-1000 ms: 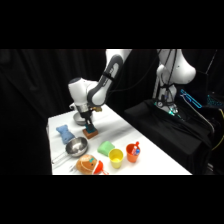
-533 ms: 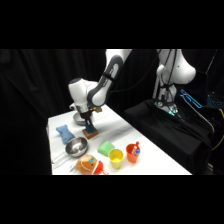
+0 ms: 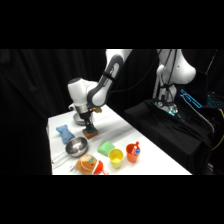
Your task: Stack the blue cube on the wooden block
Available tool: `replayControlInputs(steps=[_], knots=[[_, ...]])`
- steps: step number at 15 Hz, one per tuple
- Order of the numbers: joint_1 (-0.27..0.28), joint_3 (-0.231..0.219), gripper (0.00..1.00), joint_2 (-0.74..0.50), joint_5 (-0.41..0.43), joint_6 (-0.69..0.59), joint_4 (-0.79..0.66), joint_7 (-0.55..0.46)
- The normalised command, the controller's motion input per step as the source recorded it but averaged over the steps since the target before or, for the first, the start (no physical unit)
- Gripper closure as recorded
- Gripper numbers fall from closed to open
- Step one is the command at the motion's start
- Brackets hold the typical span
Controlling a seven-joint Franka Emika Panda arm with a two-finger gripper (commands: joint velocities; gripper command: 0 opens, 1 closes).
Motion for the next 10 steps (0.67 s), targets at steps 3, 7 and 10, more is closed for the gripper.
replayControlInputs(steps=[3,7,10], knots=[[0.039,-0.069,0.0,-0.12,-0.037,-0.09,0.06,0.02],[0.034,-0.09,0.0,-0.26,-0.079,-0.14,-0.03,0.02],[0.014,-0.025,0.0,-0.36,-0.042,-0.23,-0.07,-0.03]])
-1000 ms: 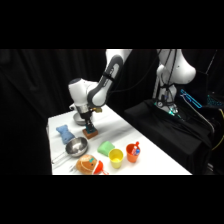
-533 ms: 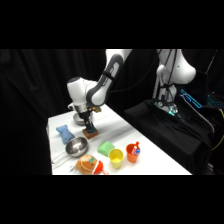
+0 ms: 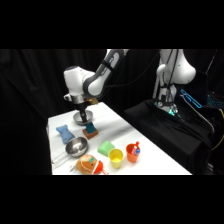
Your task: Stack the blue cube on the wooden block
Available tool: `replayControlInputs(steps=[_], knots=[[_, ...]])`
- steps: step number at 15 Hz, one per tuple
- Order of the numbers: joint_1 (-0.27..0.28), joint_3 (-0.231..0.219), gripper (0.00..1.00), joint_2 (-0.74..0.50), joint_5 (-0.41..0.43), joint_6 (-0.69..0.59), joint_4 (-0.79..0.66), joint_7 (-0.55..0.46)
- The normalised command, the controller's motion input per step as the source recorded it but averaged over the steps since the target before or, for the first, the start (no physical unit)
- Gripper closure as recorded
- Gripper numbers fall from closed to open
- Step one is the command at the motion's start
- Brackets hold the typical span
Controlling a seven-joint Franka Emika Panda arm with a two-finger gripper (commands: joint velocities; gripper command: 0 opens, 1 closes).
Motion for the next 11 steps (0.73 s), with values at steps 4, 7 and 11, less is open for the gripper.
replayControlInputs(steps=[4,7,11], knots=[[0.029,0.009,0.0,-0.35,-0.018,-0.28,-0.07,-0.06],[0.051,0.008,0.0,-0.24,0.005,-0.35,0.03,-0.01],[0.038,-0.006,0.0,-0.22,0.023,-0.32,0.05,0.03]])
